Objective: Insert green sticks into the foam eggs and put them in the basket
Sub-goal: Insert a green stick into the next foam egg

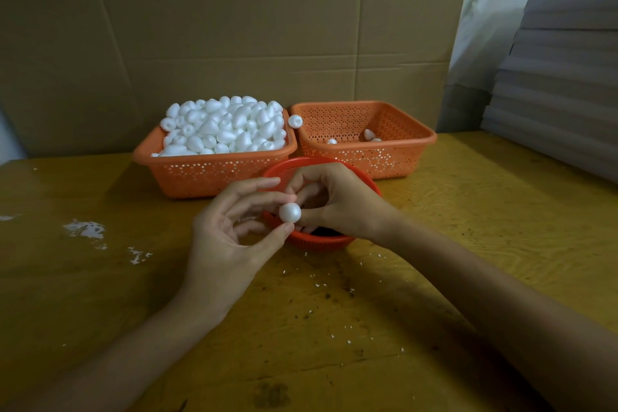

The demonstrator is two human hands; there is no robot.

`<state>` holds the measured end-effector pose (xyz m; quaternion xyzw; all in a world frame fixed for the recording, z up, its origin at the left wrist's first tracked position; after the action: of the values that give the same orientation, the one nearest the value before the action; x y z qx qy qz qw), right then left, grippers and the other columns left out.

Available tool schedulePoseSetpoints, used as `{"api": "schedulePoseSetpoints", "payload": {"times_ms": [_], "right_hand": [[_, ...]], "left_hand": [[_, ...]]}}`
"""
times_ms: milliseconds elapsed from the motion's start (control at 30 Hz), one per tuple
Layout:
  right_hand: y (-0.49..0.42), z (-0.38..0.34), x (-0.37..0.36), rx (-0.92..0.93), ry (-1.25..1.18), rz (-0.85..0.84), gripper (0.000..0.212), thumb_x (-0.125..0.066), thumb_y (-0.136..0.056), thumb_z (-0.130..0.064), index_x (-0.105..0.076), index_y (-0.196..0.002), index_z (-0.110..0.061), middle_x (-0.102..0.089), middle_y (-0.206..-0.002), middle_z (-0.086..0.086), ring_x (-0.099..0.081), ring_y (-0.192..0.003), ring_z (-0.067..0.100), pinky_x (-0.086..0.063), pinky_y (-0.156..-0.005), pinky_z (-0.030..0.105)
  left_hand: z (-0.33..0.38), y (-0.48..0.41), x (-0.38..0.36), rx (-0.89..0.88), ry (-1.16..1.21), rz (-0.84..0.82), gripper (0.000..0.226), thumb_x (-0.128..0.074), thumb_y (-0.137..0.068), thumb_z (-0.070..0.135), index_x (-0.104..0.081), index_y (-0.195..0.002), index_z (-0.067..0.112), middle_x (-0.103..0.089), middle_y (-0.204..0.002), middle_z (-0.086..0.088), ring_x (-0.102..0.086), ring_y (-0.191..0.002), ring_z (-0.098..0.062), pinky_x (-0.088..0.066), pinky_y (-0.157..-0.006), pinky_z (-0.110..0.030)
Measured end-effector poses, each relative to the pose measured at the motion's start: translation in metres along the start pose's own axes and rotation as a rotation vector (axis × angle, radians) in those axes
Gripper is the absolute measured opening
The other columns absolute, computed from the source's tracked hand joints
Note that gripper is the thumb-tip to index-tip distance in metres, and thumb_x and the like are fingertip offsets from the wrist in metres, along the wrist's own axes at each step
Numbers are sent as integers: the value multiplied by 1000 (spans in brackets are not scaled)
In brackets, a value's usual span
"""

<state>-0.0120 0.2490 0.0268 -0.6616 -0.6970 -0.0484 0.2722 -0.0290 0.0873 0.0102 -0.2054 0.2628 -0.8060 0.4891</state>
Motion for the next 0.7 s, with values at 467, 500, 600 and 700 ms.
{"api": "schedulePoseSetpoints", "payload": {"times_ms": [467, 500, 600, 700], "right_hand": [[0, 0, -3, 12, 28, -39, 15, -77, -90, 0, -71, -103, 4, -79, -91, 16, -78, -82, 32, -64, -69, 29], [0, 0, -3, 12, 32, -40, 15, -77, -90, -1, -72, -103, 3, -79, -92, 16, -78, -82, 32, -64, -69, 29], [0, 0, -3, 2, 43, -41, 15, -78, -90, -2, -72, -103, 4, -79, -92, 16, -78, -81, 30, -65, -70, 31], [0, 0, -3, -19, 42, -41, 15, -79, -90, -4, -73, -102, 1, -79, -92, 15, -78, -78, 23, -65, -70, 32]], "left_hand": [[1, 0, 5, -10, -29, 46, 46, -84, -82, 7, -67, -123, 18, -78, -113, -1, -74, -108, -25, -63, -86, -41], [1, 0, 5, -7, -29, 50, 45, -84, -82, 7, -67, -122, 18, -78, -113, -2, -74, -108, -25, -63, -85, -42], [1, 1, 7, 6, -21, 69, 44, -86, -83, 11, -66, -122, 20, -78, -113, -1, -74, -109, -25, -63, -86, -45], [-1, 0, 9, 30, 6, 98, 44, -86, -84, 15, -65, -122, 23, -78, -114, -2, -74, -108, -24, -62, -82, -50]]}}
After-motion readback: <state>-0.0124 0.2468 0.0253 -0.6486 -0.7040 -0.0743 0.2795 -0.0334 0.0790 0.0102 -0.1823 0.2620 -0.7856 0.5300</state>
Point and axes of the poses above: each hand's wrist, its own y-axis away from the middle knuckle, its own x-axis out of the back of the hand, z = x × y, the point moved 7 cm from there along -y, towards the middle knuckle
